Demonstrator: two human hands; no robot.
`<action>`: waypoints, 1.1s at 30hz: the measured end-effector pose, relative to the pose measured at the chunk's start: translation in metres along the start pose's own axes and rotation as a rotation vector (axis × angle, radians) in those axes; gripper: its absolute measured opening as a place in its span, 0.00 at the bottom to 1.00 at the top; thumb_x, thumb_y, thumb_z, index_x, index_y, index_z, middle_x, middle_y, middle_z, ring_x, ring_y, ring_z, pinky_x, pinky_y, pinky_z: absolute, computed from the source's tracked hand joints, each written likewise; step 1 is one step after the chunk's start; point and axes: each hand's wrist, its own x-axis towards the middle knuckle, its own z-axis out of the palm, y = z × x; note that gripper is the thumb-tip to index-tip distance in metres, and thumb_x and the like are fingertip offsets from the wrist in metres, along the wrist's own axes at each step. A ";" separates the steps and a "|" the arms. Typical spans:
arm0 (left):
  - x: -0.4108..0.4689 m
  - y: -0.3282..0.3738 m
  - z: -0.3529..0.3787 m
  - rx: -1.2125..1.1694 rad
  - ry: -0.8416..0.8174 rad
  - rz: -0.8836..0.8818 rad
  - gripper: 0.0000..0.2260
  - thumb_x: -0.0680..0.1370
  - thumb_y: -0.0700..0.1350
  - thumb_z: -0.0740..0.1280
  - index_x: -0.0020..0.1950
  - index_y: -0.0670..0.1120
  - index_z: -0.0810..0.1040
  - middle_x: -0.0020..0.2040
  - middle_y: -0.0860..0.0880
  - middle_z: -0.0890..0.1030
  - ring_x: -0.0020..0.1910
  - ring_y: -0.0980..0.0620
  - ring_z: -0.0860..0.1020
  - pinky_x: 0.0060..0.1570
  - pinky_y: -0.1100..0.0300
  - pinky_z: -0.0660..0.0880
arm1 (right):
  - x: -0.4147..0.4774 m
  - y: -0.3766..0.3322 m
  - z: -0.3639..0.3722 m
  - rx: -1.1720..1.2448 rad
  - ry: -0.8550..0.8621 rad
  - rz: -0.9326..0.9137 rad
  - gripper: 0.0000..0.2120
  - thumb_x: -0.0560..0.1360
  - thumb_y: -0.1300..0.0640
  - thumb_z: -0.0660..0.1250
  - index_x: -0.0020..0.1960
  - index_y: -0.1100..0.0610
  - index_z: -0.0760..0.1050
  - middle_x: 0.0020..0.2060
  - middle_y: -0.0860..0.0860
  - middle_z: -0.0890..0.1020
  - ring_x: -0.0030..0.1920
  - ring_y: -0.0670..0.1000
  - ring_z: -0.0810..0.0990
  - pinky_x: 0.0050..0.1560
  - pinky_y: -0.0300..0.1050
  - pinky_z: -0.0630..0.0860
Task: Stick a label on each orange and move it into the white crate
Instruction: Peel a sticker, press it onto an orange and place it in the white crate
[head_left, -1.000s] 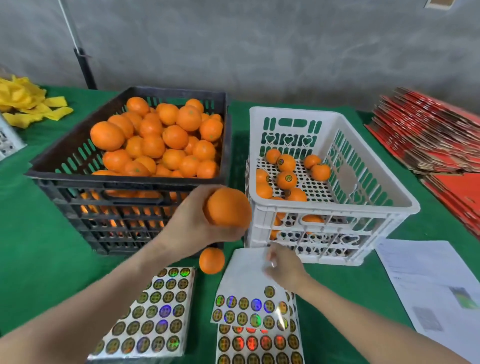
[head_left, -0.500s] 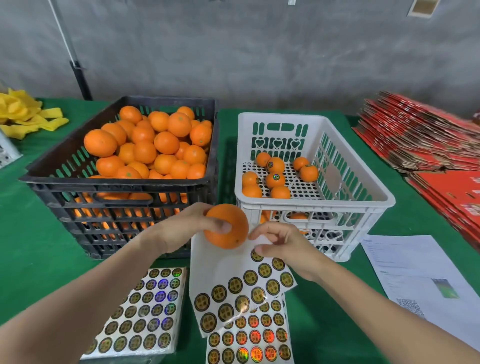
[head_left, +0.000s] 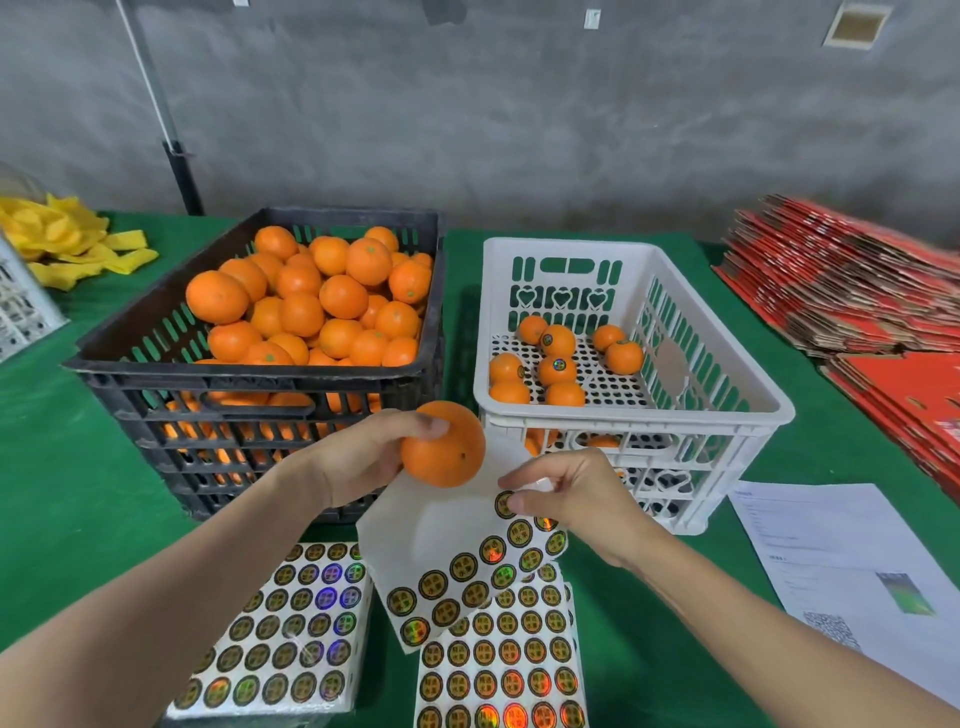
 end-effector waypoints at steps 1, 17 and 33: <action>0.001 0.000 0.001 -0.052 0.024 -0.008 0.50 0.42 0.63 0.81 0.61 0.45 0.77 0.56 0.42 0.83 0.52 0.44 0.81 0.49 0.52 0.78 | -0.001 -0.001 0.000 -0.010 -0.003 -0.015 0.17 0.68 0.69 0.73 0.35 0.46 0.84 0.39 0.45 0.85 0.41 0.44 0.82 0.47 0.34 0.76; 0.020 -0.010 -0.001 -0.354 0.130 -0.226 0.41 0.59 0.66 0.68 0.67 0.45 0.72 0.52 0.38 0.83 0.50 0.40 0.82 0.47 0.49 0.76 | -0.012 -0.002 0.004 -0.079 0.104 -0.243 0.14 0.71 0.69 0.71 0.42 0.49 0.82 0.40 0.43 0.85 0.44 0.42 0.82 0.48 0.34 0.75; 0.024 -0.011 -0.005 -0.464 0.148 -0.355 0.44 0.58 0.66 0.69 0.68 0.42 0.71 0.51 0.38 0.83 0.47 0.39 0.81 0.46 0.48 0.76 | -0.011 0.001 0.007 -0.095 0.065 -0.282 0.16 0.71 0.70 0.69 0.39 0.48 0.81 0.38 0.42 0.84 0.41 0.39 0.80 0.46 0.31 0.73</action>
